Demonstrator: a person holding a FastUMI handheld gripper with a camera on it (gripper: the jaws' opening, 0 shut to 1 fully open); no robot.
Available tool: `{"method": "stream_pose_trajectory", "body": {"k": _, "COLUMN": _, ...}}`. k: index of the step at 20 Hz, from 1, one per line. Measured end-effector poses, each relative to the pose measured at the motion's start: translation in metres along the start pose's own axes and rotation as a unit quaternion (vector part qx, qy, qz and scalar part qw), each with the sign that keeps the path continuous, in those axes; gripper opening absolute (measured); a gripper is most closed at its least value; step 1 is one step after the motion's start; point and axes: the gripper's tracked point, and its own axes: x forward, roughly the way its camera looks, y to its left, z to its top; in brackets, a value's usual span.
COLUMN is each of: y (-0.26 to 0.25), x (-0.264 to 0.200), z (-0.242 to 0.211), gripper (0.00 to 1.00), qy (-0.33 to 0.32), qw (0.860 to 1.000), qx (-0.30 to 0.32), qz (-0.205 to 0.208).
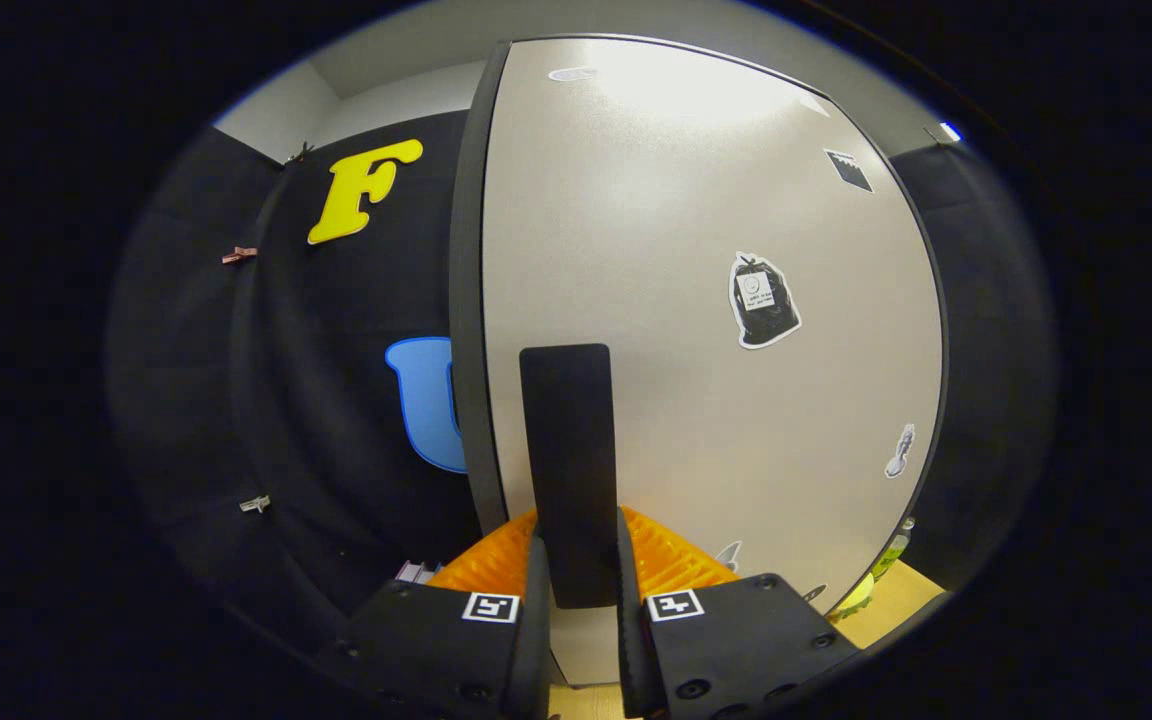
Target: Open the shoe cabinet door, grab the shoes and put them into the shoe cabinet, then close the shoe cabinet door.
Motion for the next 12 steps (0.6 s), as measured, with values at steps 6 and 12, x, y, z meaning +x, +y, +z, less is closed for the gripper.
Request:
{"method": "stream_pose_trajectory", "body": {"k": 6, "y": -0.004, "x": -0.034, "z": 0.000, "gripper": 0.32, "qy": 0.003, "qw": 1.000, "qx": 0.003, "qz": 0.022}}
{"method": "stream_pose_trajectory", "body": {"k": 12, "y": -0.024, "x": -0.084, "z": 0.001, "gripper": 0.31, "qy": 0.013, "qw": 0.999, "qx": 0.023, "qz": 0.047}}
